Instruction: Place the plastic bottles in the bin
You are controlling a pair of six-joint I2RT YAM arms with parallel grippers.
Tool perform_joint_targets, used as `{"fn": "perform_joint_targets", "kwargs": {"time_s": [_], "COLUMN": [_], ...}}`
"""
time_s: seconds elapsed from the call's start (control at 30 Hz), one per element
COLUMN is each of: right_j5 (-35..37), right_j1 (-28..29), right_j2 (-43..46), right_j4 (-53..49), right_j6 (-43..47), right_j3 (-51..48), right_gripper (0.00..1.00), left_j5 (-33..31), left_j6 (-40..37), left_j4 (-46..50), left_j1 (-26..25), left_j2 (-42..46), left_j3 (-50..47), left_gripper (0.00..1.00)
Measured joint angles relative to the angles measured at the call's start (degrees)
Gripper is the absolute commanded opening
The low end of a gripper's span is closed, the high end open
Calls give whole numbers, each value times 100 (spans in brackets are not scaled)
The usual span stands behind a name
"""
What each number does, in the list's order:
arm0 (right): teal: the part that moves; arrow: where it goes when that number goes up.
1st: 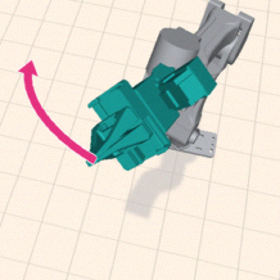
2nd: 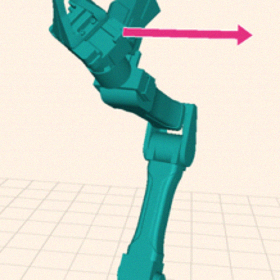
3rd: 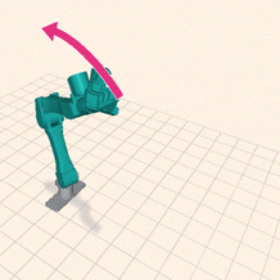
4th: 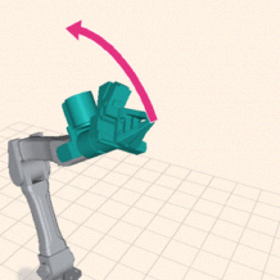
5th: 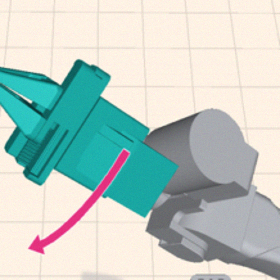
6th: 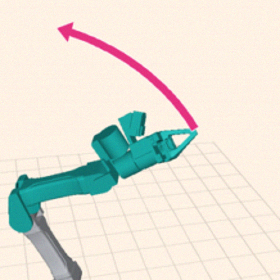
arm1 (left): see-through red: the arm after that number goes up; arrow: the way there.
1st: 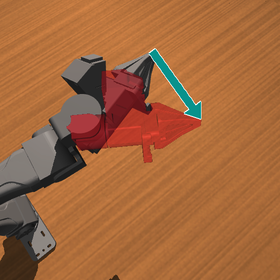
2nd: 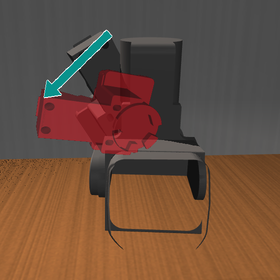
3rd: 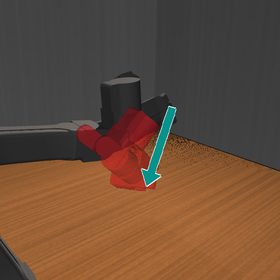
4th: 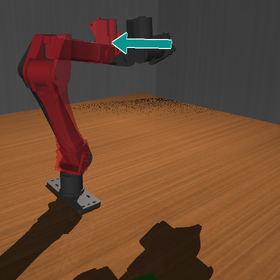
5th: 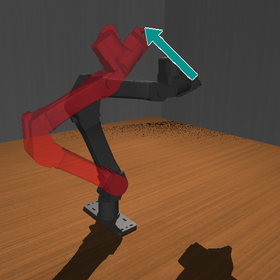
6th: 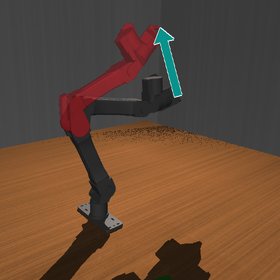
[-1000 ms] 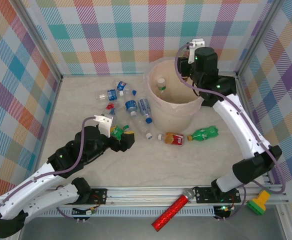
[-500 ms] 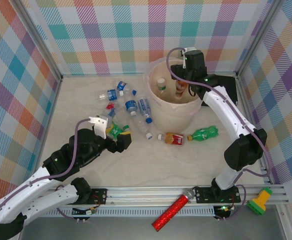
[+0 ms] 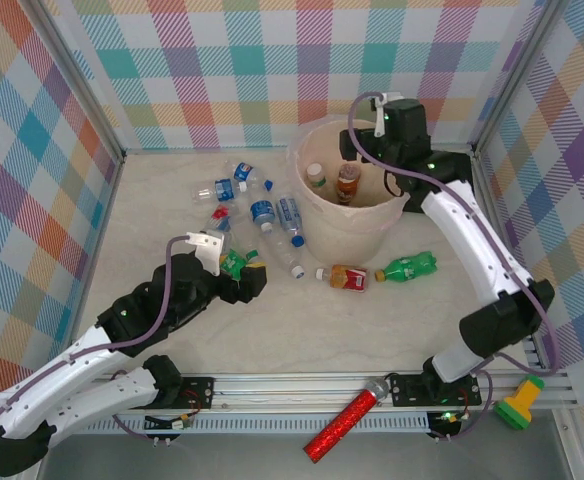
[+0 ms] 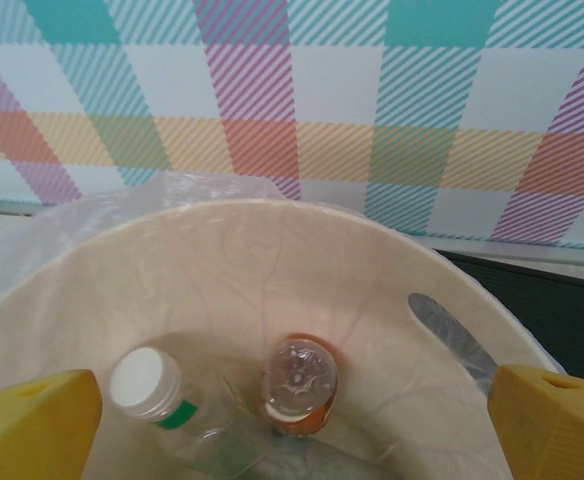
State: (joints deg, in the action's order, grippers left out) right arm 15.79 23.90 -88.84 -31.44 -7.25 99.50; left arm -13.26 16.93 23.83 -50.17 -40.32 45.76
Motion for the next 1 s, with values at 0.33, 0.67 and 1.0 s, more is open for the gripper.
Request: {"fn": "perform_joint_targets", "kwargs": {"time_s": [0.33,0.67,1.0], "right_j5": [-796,-1165,-1419], "right_j1": [90,623,1021], "right_j2": [1340,2476,2857], "right_j4": [28,33,70], "right_j6": [-632,-994,-1143], "right_j3": [-1189,-2288,-2356], "right_gripper": [99,99,99], "left_j5": [-592,-1532,-1032], "left_j6": [483,1827,3126], "left_j4": [157,455,-195], "left_j1": [-2,66,551], "left_j2": [-245,-1349,-2872], "left_j3": [-116,-339,-527], "left_gripper": [100,88,64]}}
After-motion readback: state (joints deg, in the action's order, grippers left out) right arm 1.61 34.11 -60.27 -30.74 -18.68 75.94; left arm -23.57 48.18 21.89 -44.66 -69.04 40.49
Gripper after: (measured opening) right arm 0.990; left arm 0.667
